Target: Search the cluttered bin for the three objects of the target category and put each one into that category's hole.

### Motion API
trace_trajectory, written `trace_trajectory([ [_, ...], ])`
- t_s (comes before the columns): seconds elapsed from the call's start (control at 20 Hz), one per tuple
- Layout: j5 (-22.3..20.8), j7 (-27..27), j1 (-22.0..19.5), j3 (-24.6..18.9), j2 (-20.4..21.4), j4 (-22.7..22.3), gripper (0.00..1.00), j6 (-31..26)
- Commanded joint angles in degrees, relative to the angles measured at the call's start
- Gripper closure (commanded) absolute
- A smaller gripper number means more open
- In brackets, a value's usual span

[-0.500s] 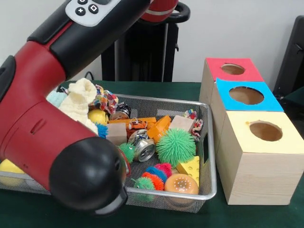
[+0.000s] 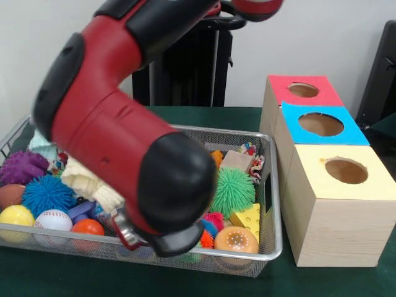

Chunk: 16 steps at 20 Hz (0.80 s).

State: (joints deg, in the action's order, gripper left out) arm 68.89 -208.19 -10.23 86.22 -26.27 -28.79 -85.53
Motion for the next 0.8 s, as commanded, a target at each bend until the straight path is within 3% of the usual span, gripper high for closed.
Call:
trace_trajectory([
  [0.05,-5.31,16.03,2.62,-14.67,5.02,-1.71,0.0,12.08],
  [0.2,-6.82,13.18,0.69,-14.15,5.01,2.75,0.0,10.58],
  [0.4,-6.51,10.06,-5.1,-8.55,5.22,11.84,0.0,5.72],
  [0.55,-5.55,9.47,-7.63,-5.07,4.68,16.04,0.0,2.4],
  [0.7,-14.24,14.26,0.35,-16.51,5.75,1.52,0.0,6.91],
  [0.8,-16.71,15.79,0.43,-17.53,6.36,0.43,0.0,5.83],
])
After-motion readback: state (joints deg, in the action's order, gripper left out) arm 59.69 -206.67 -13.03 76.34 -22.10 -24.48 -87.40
